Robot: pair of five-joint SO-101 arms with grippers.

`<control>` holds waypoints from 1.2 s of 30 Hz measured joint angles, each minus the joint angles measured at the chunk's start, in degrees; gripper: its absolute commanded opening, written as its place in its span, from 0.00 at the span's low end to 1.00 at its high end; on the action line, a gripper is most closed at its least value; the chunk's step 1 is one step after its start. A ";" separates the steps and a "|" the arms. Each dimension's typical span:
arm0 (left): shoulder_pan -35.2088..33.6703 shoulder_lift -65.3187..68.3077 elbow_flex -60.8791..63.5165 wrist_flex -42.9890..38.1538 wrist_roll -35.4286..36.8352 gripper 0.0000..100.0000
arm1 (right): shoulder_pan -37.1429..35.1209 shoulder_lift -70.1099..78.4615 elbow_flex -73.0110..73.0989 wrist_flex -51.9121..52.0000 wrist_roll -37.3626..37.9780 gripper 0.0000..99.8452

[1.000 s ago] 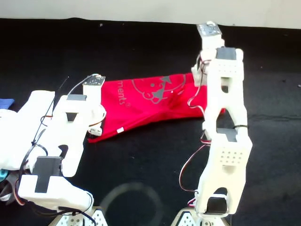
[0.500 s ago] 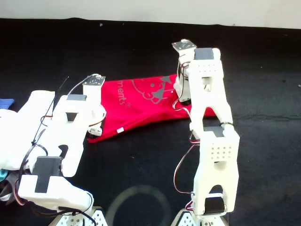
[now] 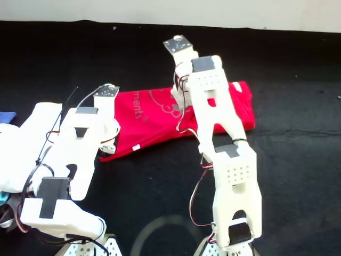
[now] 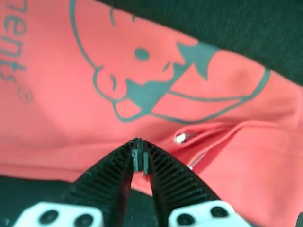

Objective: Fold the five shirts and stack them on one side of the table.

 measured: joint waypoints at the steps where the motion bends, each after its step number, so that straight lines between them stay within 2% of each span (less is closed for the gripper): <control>1: 0.00 0.00 0.00 0.00 0.00 0.01 | 0.00 1.05 0.00 -0.09 0.00 0.01; 12: 0.00 0.00 0.00 0.00 0.00 0.01 | -0.26 2.64 -1.58 4.40 0.00 0.01; 20: 0.00 0.00 0.00 0.00 0.00 0.01 | -2.81 2.73 2.46 4.84 0.00 0.01; 28: 0.00 0.00 0.00 0.00 0.00 0.01 | -2.99 2.73 2.46 10.99 0.00 0.01; 36: 0.00 0.00 0.00 0.00 0.00 0.01 | -3.34 2.64 -7.03 12.48 0.00 0.01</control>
